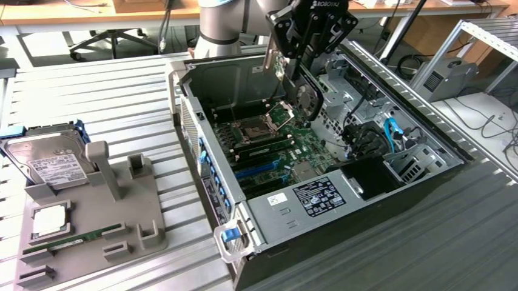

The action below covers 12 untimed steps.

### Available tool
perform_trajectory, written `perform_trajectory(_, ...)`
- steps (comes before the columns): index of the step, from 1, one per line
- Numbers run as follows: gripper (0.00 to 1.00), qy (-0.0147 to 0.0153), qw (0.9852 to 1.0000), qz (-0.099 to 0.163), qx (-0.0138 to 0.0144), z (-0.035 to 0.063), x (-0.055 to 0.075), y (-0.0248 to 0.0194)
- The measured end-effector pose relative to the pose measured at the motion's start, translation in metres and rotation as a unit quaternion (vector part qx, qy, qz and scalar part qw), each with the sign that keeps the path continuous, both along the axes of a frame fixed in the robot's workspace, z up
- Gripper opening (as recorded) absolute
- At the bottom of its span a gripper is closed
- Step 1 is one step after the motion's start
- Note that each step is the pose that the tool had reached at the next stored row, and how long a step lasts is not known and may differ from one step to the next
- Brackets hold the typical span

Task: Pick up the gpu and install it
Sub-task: 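Pick up the gpu and move the gpu toward the slot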

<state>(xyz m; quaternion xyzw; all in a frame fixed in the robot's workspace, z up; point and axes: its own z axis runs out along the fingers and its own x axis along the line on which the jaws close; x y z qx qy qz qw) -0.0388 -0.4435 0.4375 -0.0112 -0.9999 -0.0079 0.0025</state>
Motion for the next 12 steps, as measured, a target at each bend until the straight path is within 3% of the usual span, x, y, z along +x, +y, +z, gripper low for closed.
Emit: perform_trajectory(12,0.26,0.0000,1.0000,0.000,0.0000,-0.0059,0.0011,0.0034)
